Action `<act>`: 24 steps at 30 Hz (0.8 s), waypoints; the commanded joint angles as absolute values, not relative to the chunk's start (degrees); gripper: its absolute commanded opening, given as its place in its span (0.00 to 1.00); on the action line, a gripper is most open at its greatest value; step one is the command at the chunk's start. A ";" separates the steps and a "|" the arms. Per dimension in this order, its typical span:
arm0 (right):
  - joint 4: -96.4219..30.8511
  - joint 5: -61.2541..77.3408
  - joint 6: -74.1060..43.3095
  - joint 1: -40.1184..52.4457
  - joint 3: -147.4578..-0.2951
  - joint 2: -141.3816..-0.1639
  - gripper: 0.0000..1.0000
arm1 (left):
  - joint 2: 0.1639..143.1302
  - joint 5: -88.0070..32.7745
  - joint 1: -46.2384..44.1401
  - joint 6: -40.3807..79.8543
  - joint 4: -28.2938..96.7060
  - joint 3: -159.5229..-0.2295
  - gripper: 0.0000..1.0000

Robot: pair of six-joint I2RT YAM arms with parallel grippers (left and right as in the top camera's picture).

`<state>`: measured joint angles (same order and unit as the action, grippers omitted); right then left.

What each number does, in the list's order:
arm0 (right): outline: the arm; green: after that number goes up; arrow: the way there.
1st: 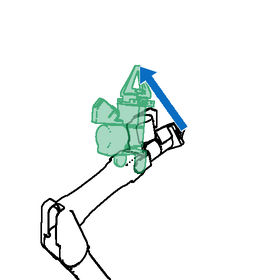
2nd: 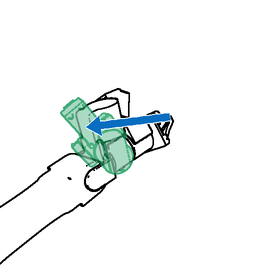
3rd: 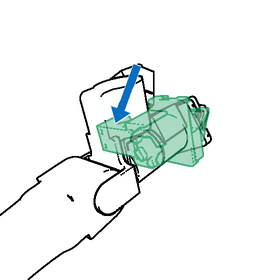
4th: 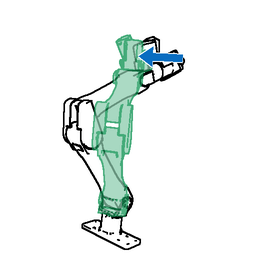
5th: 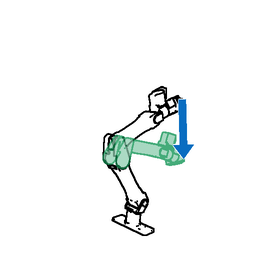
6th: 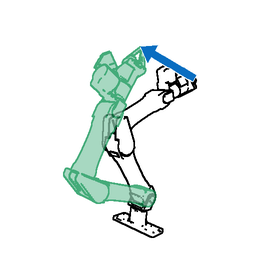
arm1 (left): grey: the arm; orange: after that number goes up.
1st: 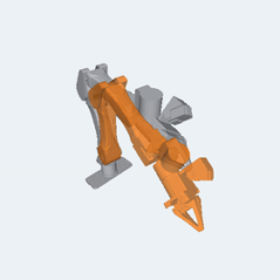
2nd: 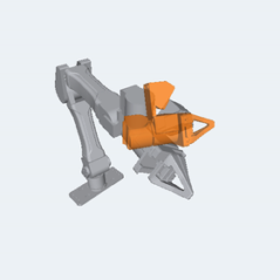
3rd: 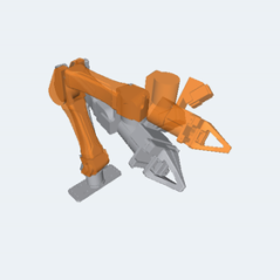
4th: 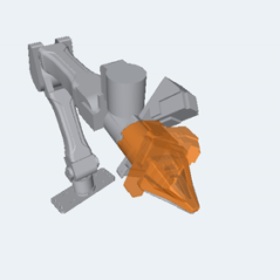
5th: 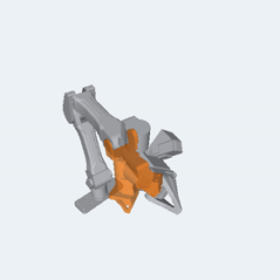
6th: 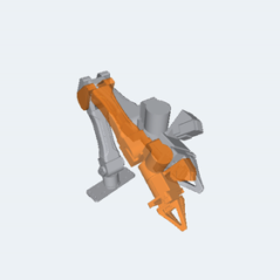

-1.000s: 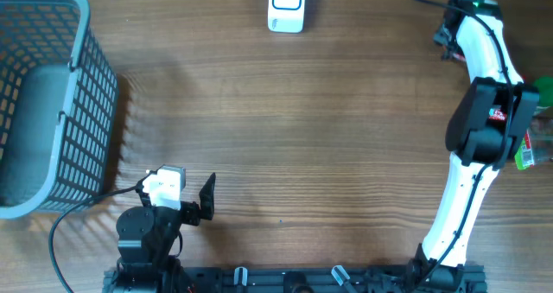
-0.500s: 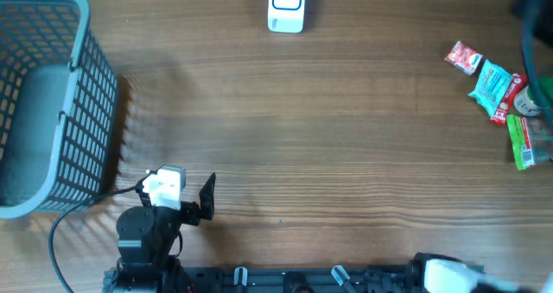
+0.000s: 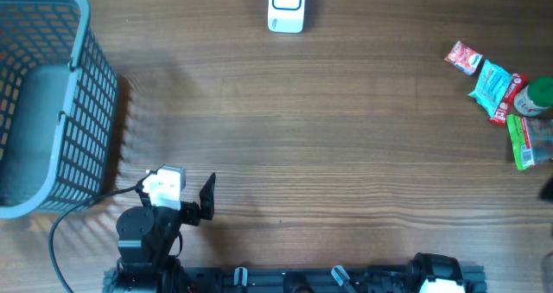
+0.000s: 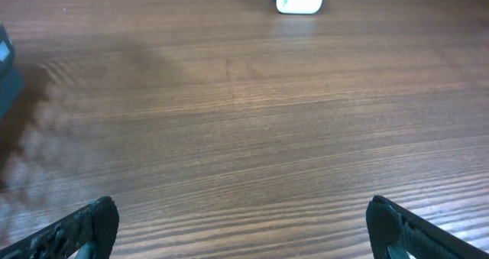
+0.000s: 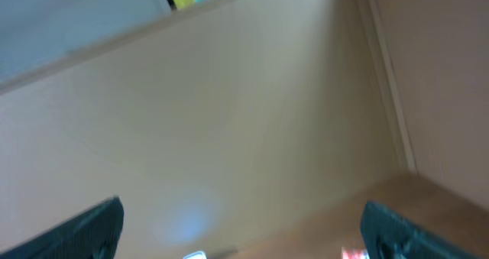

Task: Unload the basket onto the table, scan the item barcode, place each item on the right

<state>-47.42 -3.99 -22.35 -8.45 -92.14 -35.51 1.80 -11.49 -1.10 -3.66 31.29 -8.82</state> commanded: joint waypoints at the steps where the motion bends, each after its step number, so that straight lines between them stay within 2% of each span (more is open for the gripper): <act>1: -33.10 -1.17 -24.86 -8.43 -68.84 -22.79 1.00 | 1.45 -11.97 -0.84 -4.27 31.09 -8.58 1.00; 7: -3.25 -1.76 -32.62 -5.93 -25.93 -2.61 1.00 | 1.45 -11.97 -0.84 -4.27 31.09 -8.56 1.00; 10: 3.86 -2.96 -32.97 -5.74 -15.40 -0.14 1.00 | 1.45 -11.97 -0.84 -4.27 31.09 -8.58 1.00; 16: 6.92 -10.79 -32.49 -3.40 -3.51 -0.19 1.00 | 1.45 -11.97 -0.84 -4.27 31.09 -8.56 1.00; 24: 0.82 -5.80 -15.53 -3.33 -0.30 -0.16 1.00 | 1.45 -11.97 -0.84 -4.27 31.09 -8.58 1.00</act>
